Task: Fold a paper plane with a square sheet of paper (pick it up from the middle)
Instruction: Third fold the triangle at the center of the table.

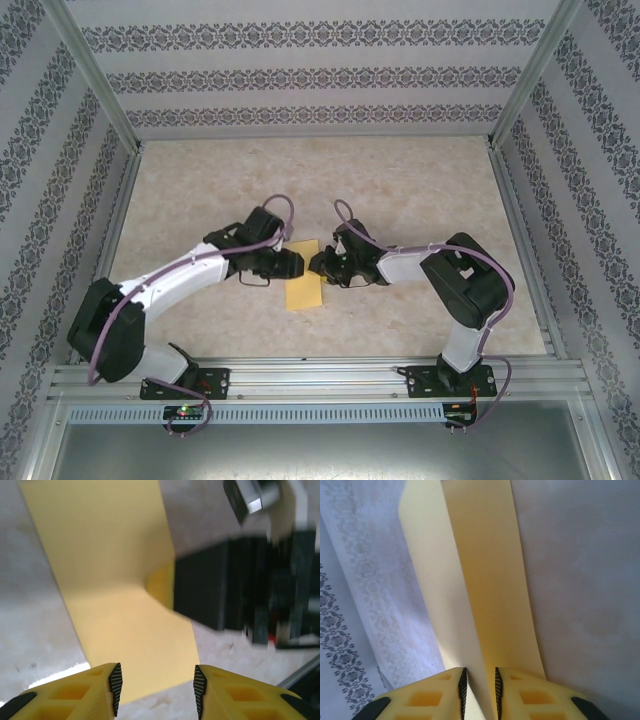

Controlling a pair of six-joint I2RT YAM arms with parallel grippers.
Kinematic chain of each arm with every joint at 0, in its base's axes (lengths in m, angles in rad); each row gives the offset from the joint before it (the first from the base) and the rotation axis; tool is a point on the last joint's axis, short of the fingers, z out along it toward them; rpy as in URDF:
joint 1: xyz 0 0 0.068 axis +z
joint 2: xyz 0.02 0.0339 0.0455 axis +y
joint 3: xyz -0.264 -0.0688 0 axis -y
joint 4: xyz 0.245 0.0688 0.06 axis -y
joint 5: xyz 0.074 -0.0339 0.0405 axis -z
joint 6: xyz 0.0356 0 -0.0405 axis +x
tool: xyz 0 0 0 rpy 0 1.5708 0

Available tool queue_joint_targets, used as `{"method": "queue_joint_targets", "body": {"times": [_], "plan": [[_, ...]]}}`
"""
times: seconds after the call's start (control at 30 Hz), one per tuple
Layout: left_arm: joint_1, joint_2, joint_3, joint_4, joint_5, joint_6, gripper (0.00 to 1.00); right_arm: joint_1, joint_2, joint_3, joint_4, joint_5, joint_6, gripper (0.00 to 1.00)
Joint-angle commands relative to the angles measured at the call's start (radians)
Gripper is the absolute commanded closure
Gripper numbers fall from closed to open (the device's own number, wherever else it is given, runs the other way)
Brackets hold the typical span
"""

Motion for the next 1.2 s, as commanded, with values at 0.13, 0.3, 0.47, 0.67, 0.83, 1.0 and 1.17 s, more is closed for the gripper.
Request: {"method": "queue_joint_targets", "body": {"times": [0.13, 0.3, 0.47, 0.67, 0.83, 1.0, 1.17], "plan": [[-0.179, -0.160, -0.176, 0.172, -0.283, -0.035, 0.54, -0.020, 0.054, 0.062, -0.016, -0.080, -0.081, 0.76], [-0.326, -0.303, -0.413, 0.519, -0.454, 0.116, 0.47, -0.040, 0.063, 0.097, -0.073, -0.104, -0.128, 0.78], [-0.395, -0.304, -0.438, 0.537, -0.492, 0.238, 0.44, -0.044, 0.063, 0.155, -0.196, -0.096, -0.200, 0.77], [-0.434, -0.150, -0.274, 0.272, -0.551, 0.232, 0.44, -0.049, 0.065, 0.177, -0.208, -0.116, -0.211, 0.75], [-0.564, -0.012, -0.188, 0.226, -0.663, 0.281, 0.37, -0.049, 0.066, 0.192, -0.204, -0.129, -0.208, 0.75], [-0.651, 0.103, -0.135, 0.171, -0.852, 0.276, 0.30, -0.051, 0.067, 0.190, -0.190, -0.137, -0.194, 0.74], [-0.660, 0.159, -0.119, 0.172, -0.953, 0.272, 0.27, -0.051, 0.070, 0.182, -0.173, -0.142, -0.181, 0.74]]}}
